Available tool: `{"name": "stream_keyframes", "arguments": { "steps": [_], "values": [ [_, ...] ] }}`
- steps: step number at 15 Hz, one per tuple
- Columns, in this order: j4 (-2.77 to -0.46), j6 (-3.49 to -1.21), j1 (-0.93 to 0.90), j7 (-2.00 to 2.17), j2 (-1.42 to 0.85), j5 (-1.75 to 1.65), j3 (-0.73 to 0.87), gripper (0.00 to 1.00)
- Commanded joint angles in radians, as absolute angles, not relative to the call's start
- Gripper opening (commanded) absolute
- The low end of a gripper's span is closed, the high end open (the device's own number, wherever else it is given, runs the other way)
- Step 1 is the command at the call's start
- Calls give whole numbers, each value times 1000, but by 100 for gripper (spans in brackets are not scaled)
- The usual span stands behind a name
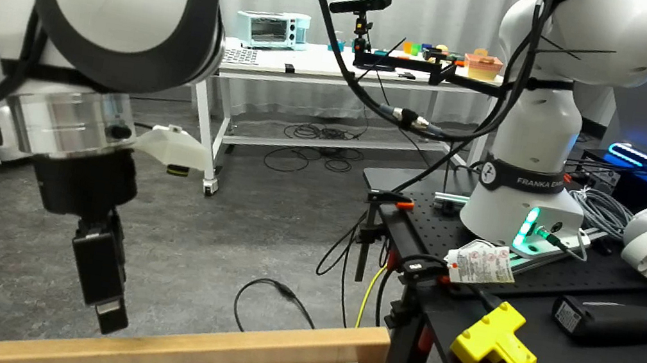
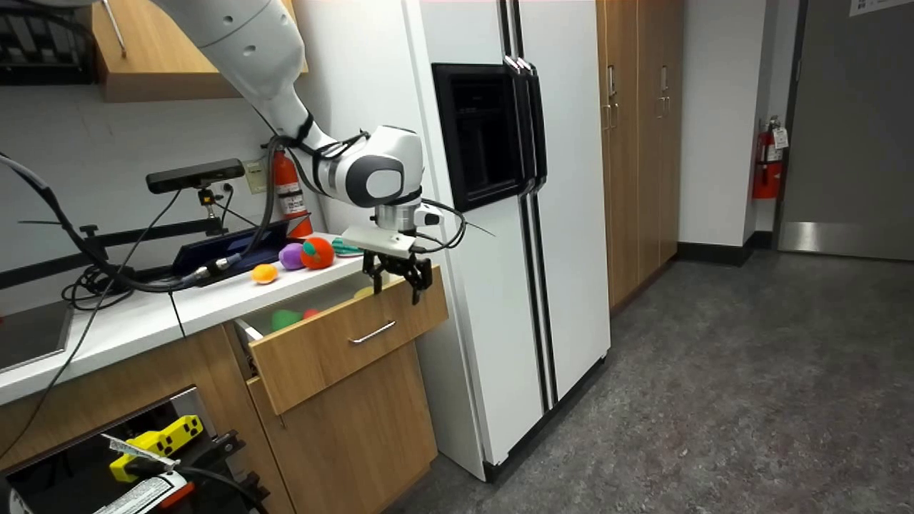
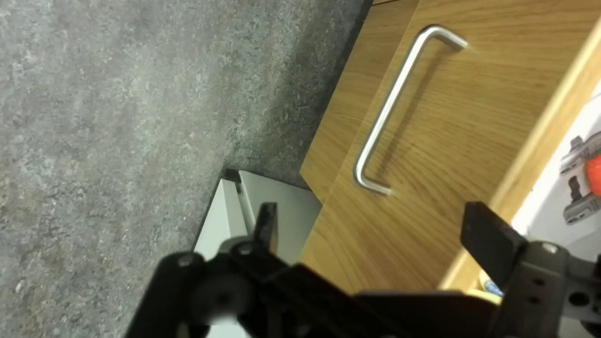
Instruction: Close and open the drawer
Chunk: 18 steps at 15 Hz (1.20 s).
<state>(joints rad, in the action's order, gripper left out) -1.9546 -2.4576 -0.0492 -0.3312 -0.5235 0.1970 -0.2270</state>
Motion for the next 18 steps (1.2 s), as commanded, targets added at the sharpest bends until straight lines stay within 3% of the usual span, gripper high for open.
{"name": "stream_keyframes", "arguments": {
  "steps": [1,7,8,9,11,18],
  "values": [
    [-2046,-2482,-72,-311,-380,154,-226,100],
    [-2027,-2467,-107,-377,-347,154,-274,100],
    [-2016,-2470,-111,-394,-359,158,-284,95],
    [-2005,-2468,-116,-409,-373,154,-292,72],
    [-1986,-2463,-126,-445,-400,145,-305,68],
    [-1900,-2433,-145,-550,-538,61,-320,15]
  ]
}}
